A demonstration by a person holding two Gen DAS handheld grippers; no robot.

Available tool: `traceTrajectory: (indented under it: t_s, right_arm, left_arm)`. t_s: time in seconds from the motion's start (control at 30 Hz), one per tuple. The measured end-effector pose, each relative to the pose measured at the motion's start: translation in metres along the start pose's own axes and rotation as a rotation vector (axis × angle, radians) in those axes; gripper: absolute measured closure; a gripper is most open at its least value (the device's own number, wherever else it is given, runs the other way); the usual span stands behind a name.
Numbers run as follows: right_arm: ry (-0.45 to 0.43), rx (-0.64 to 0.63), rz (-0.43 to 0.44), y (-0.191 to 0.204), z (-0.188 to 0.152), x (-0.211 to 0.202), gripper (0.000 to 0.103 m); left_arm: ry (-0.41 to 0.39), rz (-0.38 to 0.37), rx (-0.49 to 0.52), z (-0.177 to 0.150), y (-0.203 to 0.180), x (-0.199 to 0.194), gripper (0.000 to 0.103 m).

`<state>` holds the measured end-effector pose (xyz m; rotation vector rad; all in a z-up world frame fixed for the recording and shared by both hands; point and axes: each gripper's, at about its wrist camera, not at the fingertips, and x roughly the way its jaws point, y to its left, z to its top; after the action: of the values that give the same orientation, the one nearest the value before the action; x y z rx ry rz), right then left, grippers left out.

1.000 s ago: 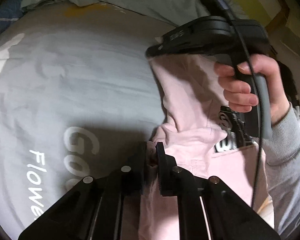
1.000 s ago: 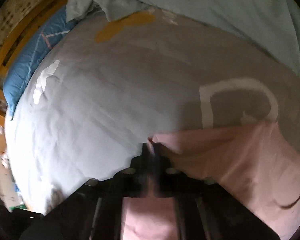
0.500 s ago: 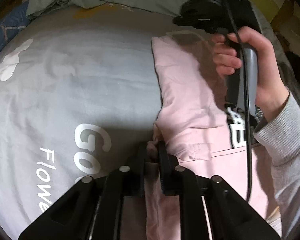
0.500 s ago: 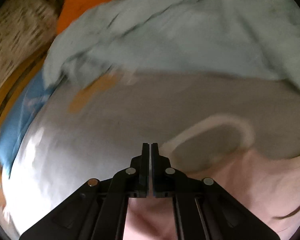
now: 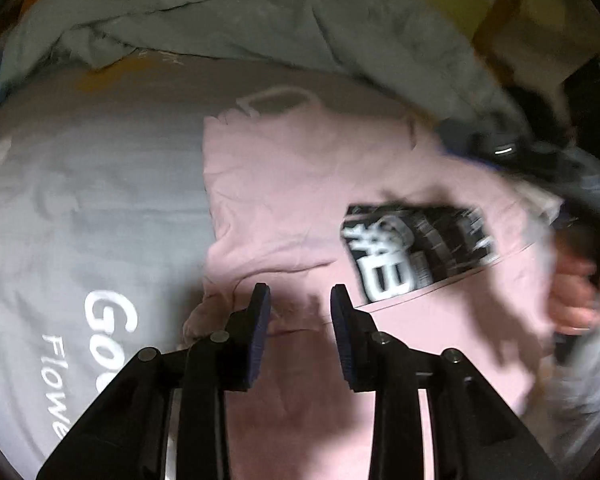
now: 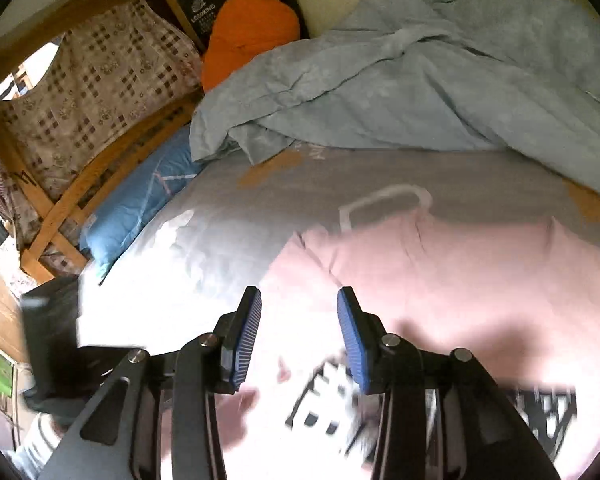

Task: Fold small clothes

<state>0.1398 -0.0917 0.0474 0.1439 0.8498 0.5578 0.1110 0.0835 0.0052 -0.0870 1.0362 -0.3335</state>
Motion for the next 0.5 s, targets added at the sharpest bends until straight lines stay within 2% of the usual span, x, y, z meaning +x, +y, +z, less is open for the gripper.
traceTrajectory:
  t_s: [0.03,0.1,0.17,0.23,0.27,0.3,0.33,0.4,0.43,0.47,0.5]
  right_arm:
    - [0.000,-0.013,-0.029,0.001,-0.005,-0.003,0.062]
    - [0.031,-0.031,-0.078,0.000,-0.008,0.002,0.061]
    - [0.081,-0.003,-0.105,-0.010,-0.007,0.017,0.061]
    - [0.130,0.020,-0.109,-0.019,-0.001,0.042,0.061]
    - [0.154,0.029,-0.106,-0.024,0.000,0.052,0.061]
    - [0.180,0.040,-0.102,-0.027,0.001,0.066,0.061]
    - [0.205,0.056,-0.099,-0.030,0.001,0.079,0.061]
    - [0.246,0.074,-0.093,-0.034,0.001,0.101,0.063]
    - [0.266,0.075,-0.086,-0.035,-0.002,0.110,0.088]
    - [0.280,0.071,-0.081,-0.035,-0.004,0.116,0.103]
    - [0.281,0.070,-0.088,-0.035,-0.007,0.121,0.102]
  left_arm:
    - [0.001,0.060,0.050,0.000,-0.005,0.005,0.074]
    - [0.013,0.182,0.156,-0.002,-0.024,0.019,0.066]
    - [0.018,0.237,0.192,-0.007,-0.024,0.029,0.066]
    - [0.022,0.251,0.182,-0.011,-0.020,0.031,0.065]
    - [0.021,0.251,0.171,-0.011,-0.019,0.030,0.068]
    - [0.013,0.252,0.162,-0.011,-0.017,0.027,0.083]
    - [0.007,0.255,0.157,-0.011,-0.018,0.024,0.089]
    - [0.001,0.252,0.152,-0.014,-0.019,0.016,0.095]
    - [-0.002,0.238,0.150,-0.021,-0.020,0.008,0.095]
    - [-0.008,0.218,0.151,-0.023,-0.021,0.002,0.095]
    - [-0.015,0.205,0.147,-0.025,-0.023,-0.002,0.096]
